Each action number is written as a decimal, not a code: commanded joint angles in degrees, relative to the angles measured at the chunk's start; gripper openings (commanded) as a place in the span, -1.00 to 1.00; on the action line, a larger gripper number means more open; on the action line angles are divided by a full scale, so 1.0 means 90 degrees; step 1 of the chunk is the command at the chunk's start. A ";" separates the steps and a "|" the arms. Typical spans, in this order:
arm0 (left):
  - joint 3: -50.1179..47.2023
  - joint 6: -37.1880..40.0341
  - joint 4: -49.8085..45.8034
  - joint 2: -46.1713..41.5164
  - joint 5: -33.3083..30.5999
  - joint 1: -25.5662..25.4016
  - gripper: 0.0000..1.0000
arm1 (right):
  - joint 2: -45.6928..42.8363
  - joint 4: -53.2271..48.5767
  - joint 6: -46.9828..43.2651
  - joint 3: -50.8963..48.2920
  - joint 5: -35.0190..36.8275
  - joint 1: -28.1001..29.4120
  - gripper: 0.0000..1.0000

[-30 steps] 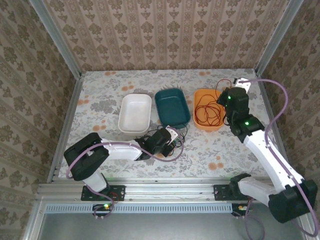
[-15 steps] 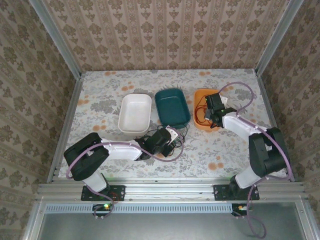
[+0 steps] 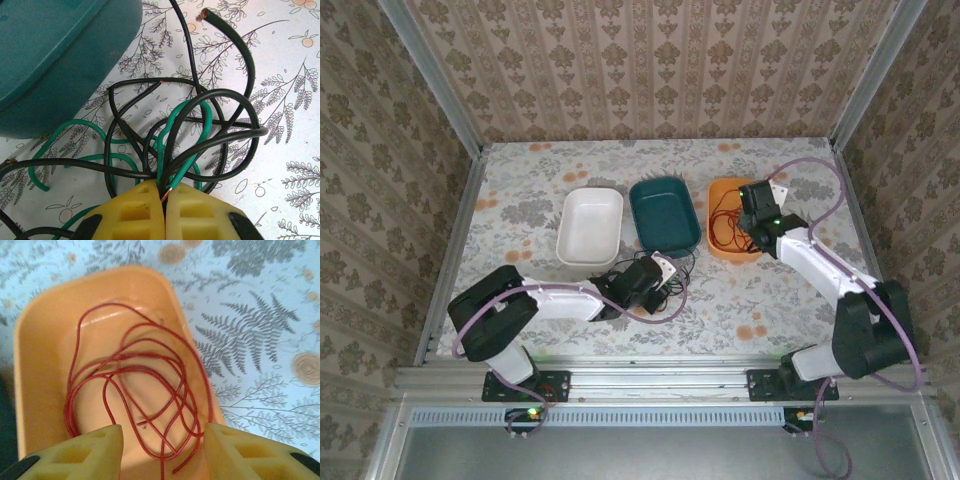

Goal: Untangle the cables

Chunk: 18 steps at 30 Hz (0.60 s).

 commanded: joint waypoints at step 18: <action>-0.0263 0.0304 -0.0317 -0.0343 0.0353 0.0025 -1.00 | -0.1515 0.0585 -0.1043 -0.1581 -0.4364 0.1652 -0.09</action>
